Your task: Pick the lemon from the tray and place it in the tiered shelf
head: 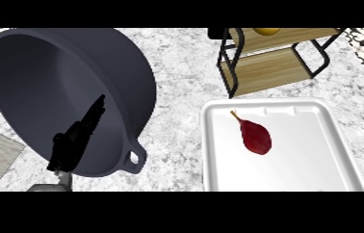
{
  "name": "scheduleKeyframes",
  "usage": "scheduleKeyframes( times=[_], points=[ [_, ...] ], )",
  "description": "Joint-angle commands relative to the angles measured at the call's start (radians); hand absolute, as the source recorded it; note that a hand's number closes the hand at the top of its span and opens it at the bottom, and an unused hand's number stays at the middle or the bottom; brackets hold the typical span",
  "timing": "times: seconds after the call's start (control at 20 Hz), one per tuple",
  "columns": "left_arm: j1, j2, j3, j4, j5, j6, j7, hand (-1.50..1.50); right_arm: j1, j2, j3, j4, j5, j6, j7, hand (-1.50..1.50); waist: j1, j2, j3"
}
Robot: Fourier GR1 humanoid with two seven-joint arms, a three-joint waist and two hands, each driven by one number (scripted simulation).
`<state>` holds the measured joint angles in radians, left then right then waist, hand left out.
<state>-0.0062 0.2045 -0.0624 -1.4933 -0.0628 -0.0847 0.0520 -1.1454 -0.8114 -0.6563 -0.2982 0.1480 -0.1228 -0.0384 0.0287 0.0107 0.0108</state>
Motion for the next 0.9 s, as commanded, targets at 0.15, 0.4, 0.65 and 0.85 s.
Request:
scheduleKeyframes(
  times=[0.15,0.4,0.65,0.85],
  points=[
    [-0.010,-0.036,-0.023,0.063,-0.029,0.020,0.026,0.00,0.138,-0.170,-0.045,0.042,-0.037,0.164,-0.084,-1.50,-0.006,0.008,-0.007],
    [0.022,-0.015,0.001,0.069,-0.018,0.000,-0.012,0.00,0.236,-0.268,-0.072,0.074,-0.063,0.328,-0.145,-1.50,-0.002,0.008,-0.007],
    [-0.023,-0.043,-0.017,0.065,-0.026,0.009,0.050,0.00,0.265,-0.270,-0.063,0.080,-0.056,0.374,-0.218,-1.50,0.007,0.011,-0.005],
    [-0.010,-0.059,-0.036,0.039,-0.048,0.025,0.043,0.00,0.291,-0.311,-0.040,0.087,-0.034,0.416,-0.215,-1.50,0.008,0.009,-0.006]
  ],
)
